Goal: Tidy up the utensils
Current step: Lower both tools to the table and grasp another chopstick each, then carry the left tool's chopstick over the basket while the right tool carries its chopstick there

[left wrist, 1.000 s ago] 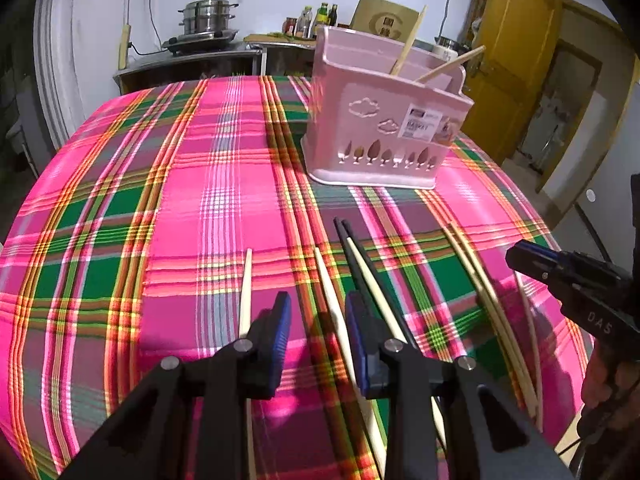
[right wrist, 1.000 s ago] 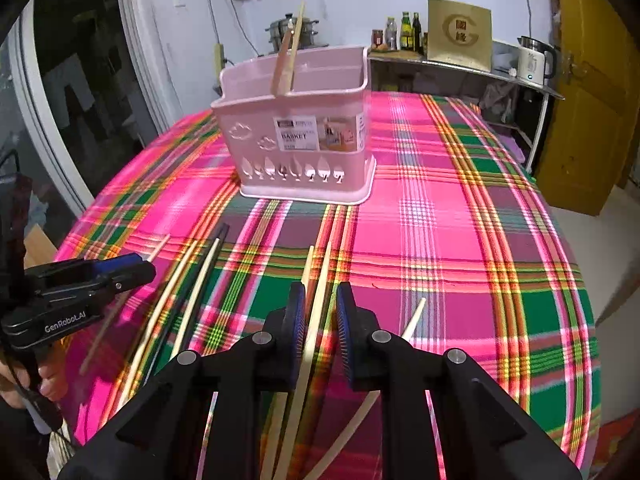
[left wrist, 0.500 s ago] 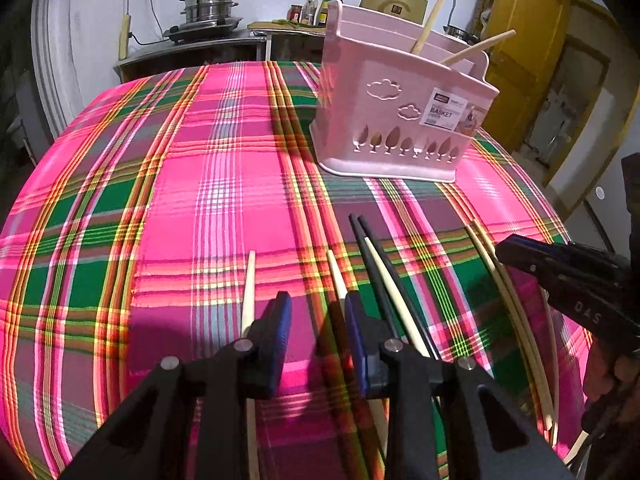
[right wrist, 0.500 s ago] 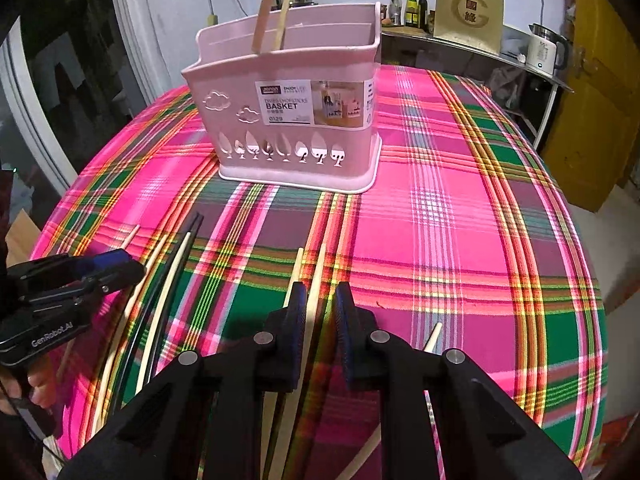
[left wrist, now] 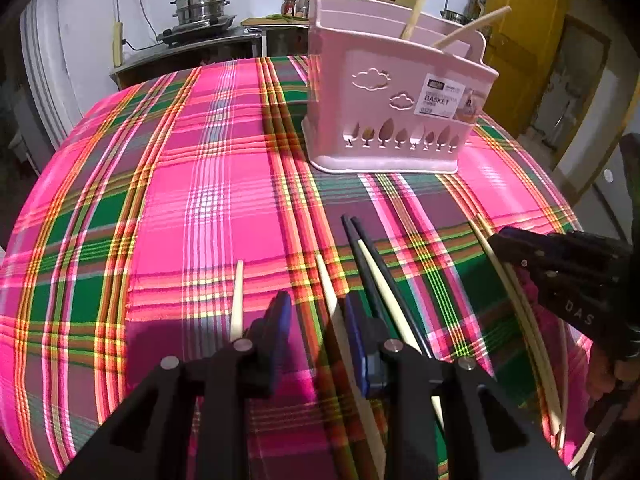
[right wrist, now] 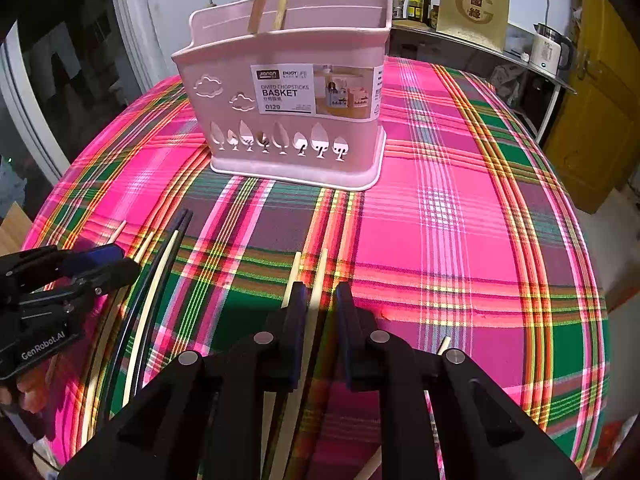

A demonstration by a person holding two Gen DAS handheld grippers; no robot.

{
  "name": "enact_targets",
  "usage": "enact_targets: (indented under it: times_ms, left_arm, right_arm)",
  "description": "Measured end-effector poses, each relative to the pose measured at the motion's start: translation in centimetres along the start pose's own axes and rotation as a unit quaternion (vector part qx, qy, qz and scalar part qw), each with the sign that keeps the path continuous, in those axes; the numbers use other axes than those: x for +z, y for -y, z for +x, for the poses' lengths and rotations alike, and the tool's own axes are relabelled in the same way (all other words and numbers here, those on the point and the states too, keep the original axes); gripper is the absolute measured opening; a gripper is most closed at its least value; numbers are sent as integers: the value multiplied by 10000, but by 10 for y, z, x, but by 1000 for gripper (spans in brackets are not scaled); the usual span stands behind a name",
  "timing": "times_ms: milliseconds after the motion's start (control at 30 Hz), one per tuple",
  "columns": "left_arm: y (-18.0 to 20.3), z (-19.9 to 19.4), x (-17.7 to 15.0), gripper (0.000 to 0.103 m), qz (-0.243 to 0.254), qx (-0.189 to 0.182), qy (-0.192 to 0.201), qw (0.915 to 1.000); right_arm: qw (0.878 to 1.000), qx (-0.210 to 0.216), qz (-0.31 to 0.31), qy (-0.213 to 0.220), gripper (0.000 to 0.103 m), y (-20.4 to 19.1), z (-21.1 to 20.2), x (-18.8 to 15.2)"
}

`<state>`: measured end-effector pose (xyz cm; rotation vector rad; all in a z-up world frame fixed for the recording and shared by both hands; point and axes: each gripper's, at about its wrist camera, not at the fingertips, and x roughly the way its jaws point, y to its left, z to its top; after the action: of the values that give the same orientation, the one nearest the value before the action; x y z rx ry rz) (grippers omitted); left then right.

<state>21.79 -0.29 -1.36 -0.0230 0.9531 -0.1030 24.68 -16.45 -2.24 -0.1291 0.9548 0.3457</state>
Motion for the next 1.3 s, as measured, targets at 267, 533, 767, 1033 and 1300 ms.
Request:
enact_targets:
  times_ms: [267, 533, 767, 1033, 1300]
  left_arm:
    - [9, 0, 0, 25, 238, 231, -27, 9994]
    - [14, -1, -1, 8, 347, 132, -55, 9993]
    - [5, -9, 5, 7, 179, -68, -20, 9998]
    - [1, -42, 19, 7, 155, -266, 322, 9990]
    - [-7, -82, 34, 6, 88, -390, 763, 9963]
  right_arm:
    - [9999, -78, -68, -36, 15, -2, 3, 3]
    - [9997, -143, -155, -78, 6, -6, 2, 4]
    - [10000, -2, -53, 43, 6, -3, -8, 11]
    - [9988, 138, 14, 463, 5, -2, -41, 24]
    - [9950, 260, 88, 957, 5, -3, -82, 36]
